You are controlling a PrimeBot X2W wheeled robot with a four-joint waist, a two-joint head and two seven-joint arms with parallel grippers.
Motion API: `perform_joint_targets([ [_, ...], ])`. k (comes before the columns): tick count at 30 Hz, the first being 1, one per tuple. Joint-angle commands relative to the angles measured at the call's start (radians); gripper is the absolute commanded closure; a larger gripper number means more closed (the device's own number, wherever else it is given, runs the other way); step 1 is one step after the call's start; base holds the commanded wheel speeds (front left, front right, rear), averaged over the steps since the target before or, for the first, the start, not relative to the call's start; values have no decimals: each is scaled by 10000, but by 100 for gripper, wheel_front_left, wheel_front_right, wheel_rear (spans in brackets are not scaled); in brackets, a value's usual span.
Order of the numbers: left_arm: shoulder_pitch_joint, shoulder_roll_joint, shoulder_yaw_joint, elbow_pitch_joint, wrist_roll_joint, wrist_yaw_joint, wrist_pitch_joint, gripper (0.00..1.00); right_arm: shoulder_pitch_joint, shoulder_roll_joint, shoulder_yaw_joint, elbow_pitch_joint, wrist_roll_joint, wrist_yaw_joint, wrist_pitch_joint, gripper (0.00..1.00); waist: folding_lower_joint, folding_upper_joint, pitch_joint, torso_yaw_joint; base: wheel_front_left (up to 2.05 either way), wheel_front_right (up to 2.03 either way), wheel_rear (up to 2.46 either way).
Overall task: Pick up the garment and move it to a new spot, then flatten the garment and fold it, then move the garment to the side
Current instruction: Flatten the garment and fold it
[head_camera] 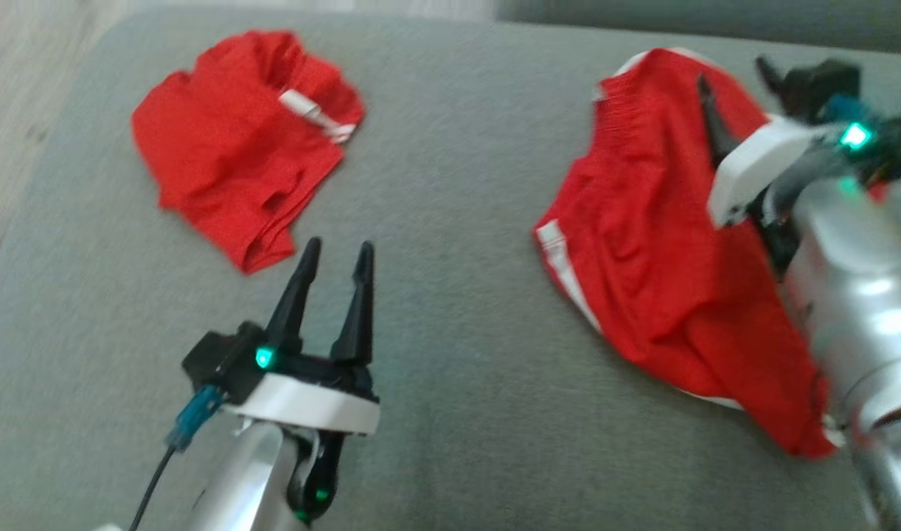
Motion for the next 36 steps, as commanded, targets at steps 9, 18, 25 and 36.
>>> perform_joint_targets([
  [9,718,43,983,-404,283,27,-95,0,3055,759,-1449,-3601,87,33,-177,0,1,0,-1590,-1785,0,0,0],
  [18,1298,43,1429,-603,448,22,-95,0,6589,1434,-3000,-6948,-332,33,-178,0,1,0,-1899,-2610,0,0,0],
  [25,1371,43,1388,-655,465,19,-95,0,8048,1465,-3027,-7875,-323,33,-179,0,1,0,-1929,-2671,0,0,0],
  [36,1073,43,1040,-608,584,15,-95,0,7243,1468,-3536,-6953,-675,33,698,0,1,0,-1331,-2187,0,0,0],
])
